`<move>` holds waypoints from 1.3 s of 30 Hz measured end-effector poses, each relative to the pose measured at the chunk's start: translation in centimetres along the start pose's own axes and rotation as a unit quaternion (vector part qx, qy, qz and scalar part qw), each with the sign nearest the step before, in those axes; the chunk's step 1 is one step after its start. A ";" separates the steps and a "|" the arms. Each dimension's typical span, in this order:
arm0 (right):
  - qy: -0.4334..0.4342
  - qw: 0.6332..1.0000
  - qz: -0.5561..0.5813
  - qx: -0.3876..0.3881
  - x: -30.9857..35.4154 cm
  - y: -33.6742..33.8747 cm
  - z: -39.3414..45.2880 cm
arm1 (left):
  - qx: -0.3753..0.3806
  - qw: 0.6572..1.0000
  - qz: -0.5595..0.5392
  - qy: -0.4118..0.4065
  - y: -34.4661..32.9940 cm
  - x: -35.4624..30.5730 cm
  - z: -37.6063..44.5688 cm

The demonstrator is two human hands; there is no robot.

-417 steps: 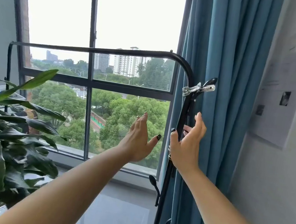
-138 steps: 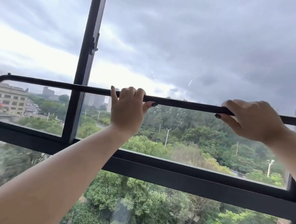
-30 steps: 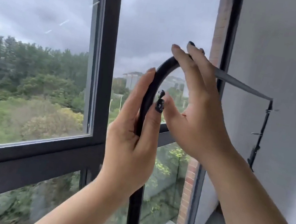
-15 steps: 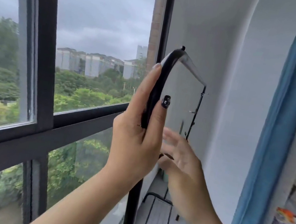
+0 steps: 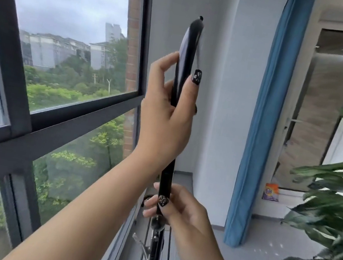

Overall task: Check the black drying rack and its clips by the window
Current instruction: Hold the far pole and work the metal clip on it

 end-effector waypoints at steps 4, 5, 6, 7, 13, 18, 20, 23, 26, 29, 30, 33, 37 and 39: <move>0.012 0.999 -0.006 -0.052 0.1 -1.1 -0.6 | 0.076 0.997 0.004 0.028 0.5 0.2 -0.6; 0.014 0.998 -0.006 -0.066 0.1 -1.2 -0.9 | 0.107 0.994 0.005 0.039 0.6 0.4 -1.2; 0.015 0.997 -0.002 -0.078 0.2 -1.2 -1.1 | 0.133 0.990 0.006 0.050 0.7 0.7 -1.9; 0.015 0.996 0.004 -0.091 0.2 -1.2 -1.3 | 0.152 0.986 0.008 0.066 1.2 1.0 -2.8; -0.021 0.990 -0.008 -0.139 -0.1 -0.2 -1.9 | 0.082 0.973 -0.014 0.215 8.1 5.9 -10.4; -0.034 0.987 -0.008 -0.158 -0.2 0.4 -2.6 | 0.051 0.924 0.019 0.380 10.1 11.5 -21.0; -0.043 0.987 0.002 -0.153 -0.5 0.4 -2.9 | 0.052 0.879 0.032 0.473 9.9 14.3 -26.1; -0.065 0.988 0.005 -0.143 -1.5 0.3 -3.5 | 0.037 0.787 0.047 0.613 9.7 16.5 -33.0; -0.094 0.988 -0.034 -0.119 -2.9 0.0 -4.0 | -0.029 0.695 -0.018 0.718 9.1 16.8 -37.2; -0.124 0.988 -0.051 -0.082 -4.7 -0.3 -4.7 | -0.044 0.675 -0.023 0.736 9.2 17.4 -38.0; -0.129 0.988 -0.051 -0.070 -5.1 -0.4 -4.9 | -0.036 0.685 -0.017 0.728 9.2 17.6 -37.9; -0.121 0.990 -0.054 -0.041 -5.8 -0.7 -5.1 | -0.006 0.753 0.005 0.658 9.2 17.5 -37.1; -0.095 0.991 -0.091 -0.024 -5.8 -1.0 -4.3 | 0.019 0.827 0.011 0.562 8.9 16.6 -36.8; -0.084 0.988 -0.126 -0.034 -6.1 -1.0 -3.8 | 0.046 0.838 0.026 0.543 8.6 16.4 -37.3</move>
Point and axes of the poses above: each hand's wrist, its own z-axis towards the middle knuckle, its own y-axis out of the back of the hand, x = y × z, the point moved 10 cm from there along z, towards the middle knuckle, and after that the axes turned 1 degree about y, right-handed, at the moved point
